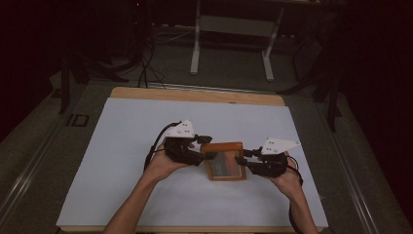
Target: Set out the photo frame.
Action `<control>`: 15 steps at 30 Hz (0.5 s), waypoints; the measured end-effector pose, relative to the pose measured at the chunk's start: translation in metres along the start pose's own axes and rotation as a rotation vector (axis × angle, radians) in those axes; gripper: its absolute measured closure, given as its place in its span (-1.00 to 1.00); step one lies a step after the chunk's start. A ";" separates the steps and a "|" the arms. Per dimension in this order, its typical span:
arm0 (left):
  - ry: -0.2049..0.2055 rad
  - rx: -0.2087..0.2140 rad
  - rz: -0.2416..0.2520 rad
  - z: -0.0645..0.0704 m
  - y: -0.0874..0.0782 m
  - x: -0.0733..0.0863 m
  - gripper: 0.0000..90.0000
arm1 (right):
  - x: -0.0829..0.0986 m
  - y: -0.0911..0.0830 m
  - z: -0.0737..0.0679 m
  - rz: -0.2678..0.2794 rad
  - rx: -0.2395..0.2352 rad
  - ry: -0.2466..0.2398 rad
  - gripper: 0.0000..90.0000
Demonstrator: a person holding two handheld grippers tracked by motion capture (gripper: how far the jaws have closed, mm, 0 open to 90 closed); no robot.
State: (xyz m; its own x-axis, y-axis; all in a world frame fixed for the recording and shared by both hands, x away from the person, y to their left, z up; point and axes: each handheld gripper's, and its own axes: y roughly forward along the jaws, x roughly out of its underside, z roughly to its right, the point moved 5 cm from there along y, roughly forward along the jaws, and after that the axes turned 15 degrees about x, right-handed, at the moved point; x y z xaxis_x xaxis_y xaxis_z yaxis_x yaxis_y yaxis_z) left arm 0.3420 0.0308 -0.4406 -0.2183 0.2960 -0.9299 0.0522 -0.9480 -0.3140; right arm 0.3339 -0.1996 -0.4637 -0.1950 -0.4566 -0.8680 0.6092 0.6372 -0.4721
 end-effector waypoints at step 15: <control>-0.124 -0.058 0.117 -0.019 -0.007 0.041 -0.19 | 0.001 0.000 -0.002 0.032 -0.002 0.011 0.51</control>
State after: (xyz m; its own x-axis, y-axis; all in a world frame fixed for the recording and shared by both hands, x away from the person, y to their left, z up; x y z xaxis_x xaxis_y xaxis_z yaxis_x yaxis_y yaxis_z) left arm 0.3508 0.0519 -0.4801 -0.3254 0.1641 -0.9312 0.1395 -0.9657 -0.2189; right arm 0.3322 -0.1984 -0.4649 -0.1838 -0.4295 -0.8842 0.6140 0.6522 -0.4445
